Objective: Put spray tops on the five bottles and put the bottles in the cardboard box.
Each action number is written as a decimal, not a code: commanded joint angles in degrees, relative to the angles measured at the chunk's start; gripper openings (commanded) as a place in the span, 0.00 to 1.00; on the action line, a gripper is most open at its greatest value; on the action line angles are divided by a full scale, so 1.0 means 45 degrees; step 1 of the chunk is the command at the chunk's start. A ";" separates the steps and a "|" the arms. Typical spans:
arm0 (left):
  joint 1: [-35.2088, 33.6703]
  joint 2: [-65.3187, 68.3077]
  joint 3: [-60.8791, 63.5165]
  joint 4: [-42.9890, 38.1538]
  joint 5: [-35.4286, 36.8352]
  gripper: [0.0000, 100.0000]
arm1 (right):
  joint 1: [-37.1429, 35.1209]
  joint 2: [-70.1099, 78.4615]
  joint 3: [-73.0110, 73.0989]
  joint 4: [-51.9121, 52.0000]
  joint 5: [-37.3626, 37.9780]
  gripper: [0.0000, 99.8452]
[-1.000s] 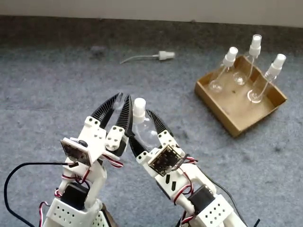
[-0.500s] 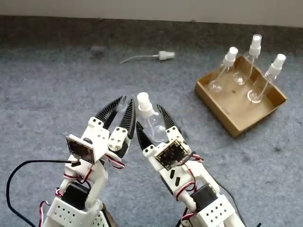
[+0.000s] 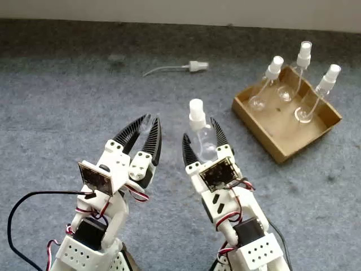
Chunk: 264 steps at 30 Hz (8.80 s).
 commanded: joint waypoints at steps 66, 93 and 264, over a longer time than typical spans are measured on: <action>0.1788 0.0068 0.0244 0.3204 -0.2090 0.03 | 0.1983 0.8508 -0.6398 -0.2452 -0.0176 0.20; 0.2510 0.0068 0.0244 0.3731 -0.2090 0.03 | -0.0537 0.4464 -0.5148 -0.2335 -0.0156 0.20; 0.0967 0.0068 0.0244 0.4103 -0.2110 0.03 | 0.8918 1.8725 -1.3900 0.0107 -0.2227 0.20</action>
